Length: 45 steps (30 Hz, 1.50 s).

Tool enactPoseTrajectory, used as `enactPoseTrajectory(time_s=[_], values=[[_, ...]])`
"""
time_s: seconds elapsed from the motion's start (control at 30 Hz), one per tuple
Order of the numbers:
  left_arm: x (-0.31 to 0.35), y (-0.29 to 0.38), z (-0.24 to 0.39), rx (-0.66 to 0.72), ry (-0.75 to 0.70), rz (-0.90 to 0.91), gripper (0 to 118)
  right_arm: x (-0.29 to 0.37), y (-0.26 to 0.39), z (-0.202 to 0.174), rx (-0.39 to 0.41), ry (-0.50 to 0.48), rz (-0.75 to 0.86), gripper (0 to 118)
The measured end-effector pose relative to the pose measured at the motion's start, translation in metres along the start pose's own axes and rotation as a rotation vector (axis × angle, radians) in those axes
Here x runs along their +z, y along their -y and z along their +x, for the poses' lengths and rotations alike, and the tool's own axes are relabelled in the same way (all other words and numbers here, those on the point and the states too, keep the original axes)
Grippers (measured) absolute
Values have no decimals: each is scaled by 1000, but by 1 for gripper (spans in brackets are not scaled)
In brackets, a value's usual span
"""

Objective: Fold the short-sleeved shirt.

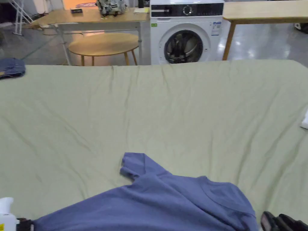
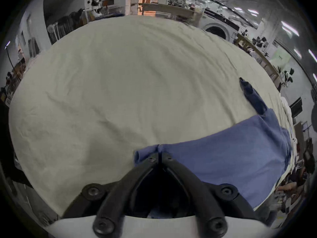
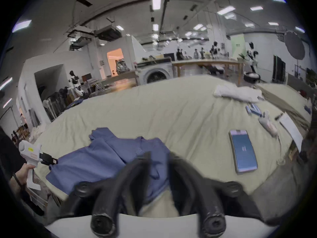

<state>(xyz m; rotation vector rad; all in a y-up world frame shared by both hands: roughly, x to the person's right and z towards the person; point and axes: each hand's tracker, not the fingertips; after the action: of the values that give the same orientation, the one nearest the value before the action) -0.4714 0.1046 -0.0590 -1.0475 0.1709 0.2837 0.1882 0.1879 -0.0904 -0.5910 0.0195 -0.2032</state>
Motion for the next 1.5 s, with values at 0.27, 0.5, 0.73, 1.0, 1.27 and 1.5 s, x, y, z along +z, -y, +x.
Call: enactPoseTrajectory(time_s=[0.27,0.5,0.73,1.0,1.27,1.5], values=[[14,14,23,-24,-14,20,0,-59,36,7,-225,-39,-212,46],[5,38,9,87,131,115,0,-72,51,15,-336,-100,-231,5],[98,10,13,57,241,484,0,-32,-12,-18,-148,-196,-24,5],[169,-57,9,4,317,833,0,-7,-132,-57,29,-253,201,5],[196,-135,8,-19,289,984,0,-1,-251,-82,47,-271,349,5],[205,-200,45,15,281,1007,0,-18,-343,-115,100,-234,422,5]])
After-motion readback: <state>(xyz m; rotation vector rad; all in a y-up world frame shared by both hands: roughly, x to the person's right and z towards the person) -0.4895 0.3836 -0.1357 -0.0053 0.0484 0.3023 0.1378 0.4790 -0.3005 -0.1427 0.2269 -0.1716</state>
